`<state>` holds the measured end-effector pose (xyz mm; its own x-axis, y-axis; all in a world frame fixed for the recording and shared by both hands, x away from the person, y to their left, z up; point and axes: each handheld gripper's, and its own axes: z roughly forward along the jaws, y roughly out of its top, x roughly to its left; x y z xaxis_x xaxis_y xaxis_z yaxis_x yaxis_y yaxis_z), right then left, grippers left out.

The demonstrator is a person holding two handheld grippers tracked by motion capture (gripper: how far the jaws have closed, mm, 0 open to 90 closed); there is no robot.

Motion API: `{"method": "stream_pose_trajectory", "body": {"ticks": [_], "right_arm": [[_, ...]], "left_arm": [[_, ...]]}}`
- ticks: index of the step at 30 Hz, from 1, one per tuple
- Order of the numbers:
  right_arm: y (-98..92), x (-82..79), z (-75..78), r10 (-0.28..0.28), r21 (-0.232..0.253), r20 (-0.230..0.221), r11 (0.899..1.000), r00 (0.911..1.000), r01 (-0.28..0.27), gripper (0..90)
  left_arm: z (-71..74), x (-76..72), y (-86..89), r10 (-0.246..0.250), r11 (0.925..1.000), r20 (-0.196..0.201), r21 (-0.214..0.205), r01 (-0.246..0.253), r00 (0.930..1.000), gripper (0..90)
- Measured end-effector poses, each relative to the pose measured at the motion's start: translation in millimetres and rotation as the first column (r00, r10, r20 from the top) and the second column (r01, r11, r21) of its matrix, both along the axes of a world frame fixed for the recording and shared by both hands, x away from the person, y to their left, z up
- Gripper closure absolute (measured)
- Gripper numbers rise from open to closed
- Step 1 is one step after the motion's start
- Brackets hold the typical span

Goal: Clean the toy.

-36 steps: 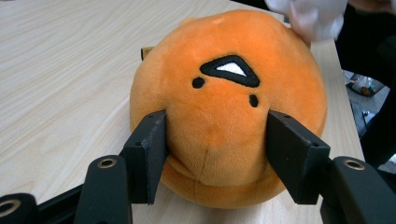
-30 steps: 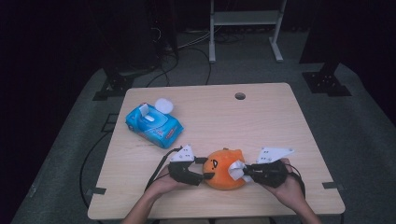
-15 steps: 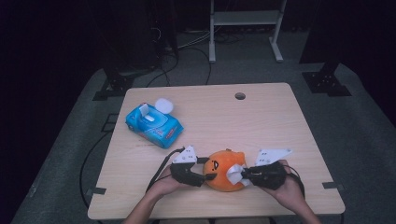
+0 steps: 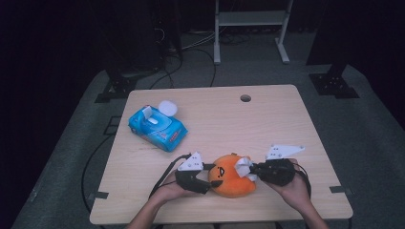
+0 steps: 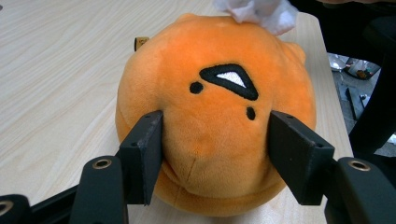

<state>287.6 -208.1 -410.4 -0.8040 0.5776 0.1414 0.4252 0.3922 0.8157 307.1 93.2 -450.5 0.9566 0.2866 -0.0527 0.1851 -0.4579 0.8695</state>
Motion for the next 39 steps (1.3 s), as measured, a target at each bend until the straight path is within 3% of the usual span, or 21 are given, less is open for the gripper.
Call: {"method": "stream_pose_trajectory", "body": {"ticks": [5,6,8,10,12,14,15,16,19,20,22,25,27,29,33,34,37,39], "right_arm": [[-11.5,1.9,-6.1,-0.029,0.006,-0.036,1.0,0.9989,0.029,85.4],[-11.5,1.1,-3.2,-0.027,0.038,-0.039,0.999,0.9989,0.029,85.4],[-9.3,0.4,-1.0,-0.019,0.051,-0.032,0.998,0.9993,0.021,85.4],[-0.5,-0.4,1.7,0.006,0.031,-0.009,1.0,0.9999,-0.006,85.4],[1.2,1.2,-1.5,0.029,0.026,-0.03,0.999,0.9991,-0.028,85.4],[1.9,1.5,-6.1,0.046,0.011,-0.045,0.999,0.9979,-0.046,85.4],[1.9,1.5,-6.1,0.046,0.011,-0.045,0.999,0.9979,-0.046,85.4],[5.5,-2.8,-9.3,0.083,-0.021,-0.044,0.996,0.9956,-0.084,85.5],[8.5,-6.8,-10.2,0.114,-0.018,-0.054,0.993,0.992,-0.116,85.5],[12.3,-10.7,-10.1,0.123,-0.039,-0.04,0.991,0.9916,-0.125,85.4],[10.2,-10.8,-7.9,0.113,-0.056,-0.025,0.992,0.9933,-0.114,85.4],[4.4,-7.8,-5.2,0.089,-0.052,-0.022,0.995,0.9958,-0.09,85.5],[-6.5,0.0,-3.1,0.037,-0.047,-0.027,0.998,0.999,-0.038,85.5],[-7.3,1.8,-1.6,0.025,-0.019,-0.032,0.999,0.9992,-0.025,85.6],[6.8,-2.9,5.5,0.06,0.001,0.002,0.998,0.9982,-0.061,85.6],[21.7,-5.5,11.7,0.104,0.007,0.025,0.995,0.9942,-0.104,85.6],[34.6,-2.4,11.0,0.116,-0.027,0.043,0.993,0.9923,-0.115,85.5],[33.9,-0.8,9.5,0.112,-0.024,0.036,0.994,0.9931,-0.111,85.5]], "left_arm": [[0.1,-1.3,-1.3,-0.001,1.0,0.003,0.0,0.001,1.0,37.6],[-0.3,-1.3,-1.9,-0.007,1.0,0.0,0.002,0.007,1.0,37.7],[-0.6,-1.4,-1.6,-0.007,1.0,-0.004,0.002,0.007,1.0,37.7],[-1.2,-0.9,0.8,-0.012,0.9999,-0.015,0.003,0.012,0.9998,37.5],[-1.3,-0.9,1.5,-0.015,0.9999,-0.02,0.0,0.015,0.9997,35.7],[3.5,-0.4,4.0,-0.035,0.9982,-0.038,-0.05,0.033,0.9986,29.1],[3.5,-0.4,4.0,-0.035,0.9982,-0.038,-0.05,0.033,0.9986,25.8],[9.0,0.6,3.2,-0.002,0.9959,-0.031,-0.09,-0.001,0.9995,23.0],[11.8,0.4,0.1,0.006,0.9949,-0.025,-0.1,-0.009,0.9997,23.9],[10.1,-3.1,-4.5,-0.014,0.998,-0.001,-0.062,0.014,0.9999,26.8],[8.0,-4.0,-5.4,-0.01,0.9983,-0.011,-0.058,0.01,0.9999,31.1],[7.4,-5.6,-6.8,-0.011,0.9989,-0.008,-0.045,0.01,0.9999,33.2],[8.0,-10.4,-11.6,-0.018,0.9997,0.01,-0.016,0.018,0.9998,33.8],[8.2,-12.7,-13.8,-0.024,0.9997,0.031,-0.001,0.024,0.9992,34.4],[6.9,-13.7,-13.9,-0.023,0.9997,0.036,-0.004,0.023,0.9991,34.9],[7.0,-14.3,-14.0,-0.021,0.9998,0.036,-0.001,0.021,0.9991,35.0],[6.6,-13.5,-12.0,-0.016,0.9999,0.035,0.007,0.016,0.9992,35.4],[5.7,-12.8,-10.6,-0.015,0.9999,0.029,0.0,0.015,0.9995,36.0]]}}
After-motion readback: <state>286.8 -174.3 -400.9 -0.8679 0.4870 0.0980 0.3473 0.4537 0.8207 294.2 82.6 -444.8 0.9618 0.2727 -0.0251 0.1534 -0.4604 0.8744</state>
